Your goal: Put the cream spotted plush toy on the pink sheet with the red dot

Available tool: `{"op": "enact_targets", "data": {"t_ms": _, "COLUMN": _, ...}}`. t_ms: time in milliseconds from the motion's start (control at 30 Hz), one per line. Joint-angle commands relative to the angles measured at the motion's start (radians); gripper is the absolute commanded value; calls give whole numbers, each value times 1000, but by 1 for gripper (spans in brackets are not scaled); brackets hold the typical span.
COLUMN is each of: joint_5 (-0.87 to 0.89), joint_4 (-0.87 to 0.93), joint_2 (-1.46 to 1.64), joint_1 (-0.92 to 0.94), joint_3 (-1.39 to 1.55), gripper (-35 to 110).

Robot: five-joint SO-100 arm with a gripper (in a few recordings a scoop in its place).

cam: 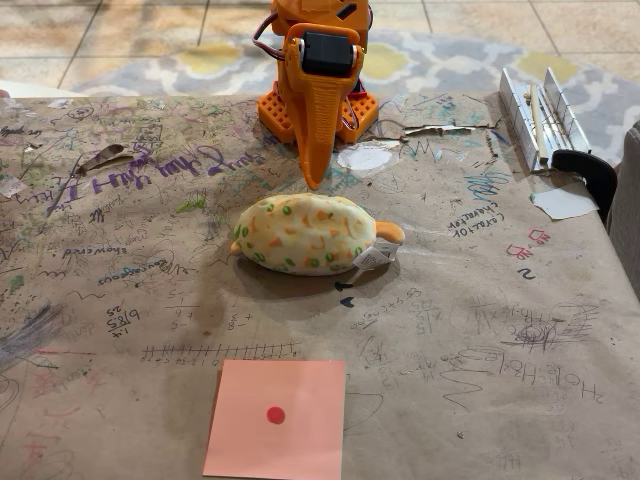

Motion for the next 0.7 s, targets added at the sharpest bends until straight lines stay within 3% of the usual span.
{"op": "enact_targets", "data": {"t_ms": 0, "joint_5": 204, "joint_4": -34, "joint_2": 14, "joint_1": 112, "joint_3": -2, "gripper": 0}}
{"op": "enact_targets", "data": {"t_ms": 667, "joint_5": 187, "joint_4": -34, "joint_2": 14, "joint_1": 94, "joint_3": -2, "gripper": 0}}
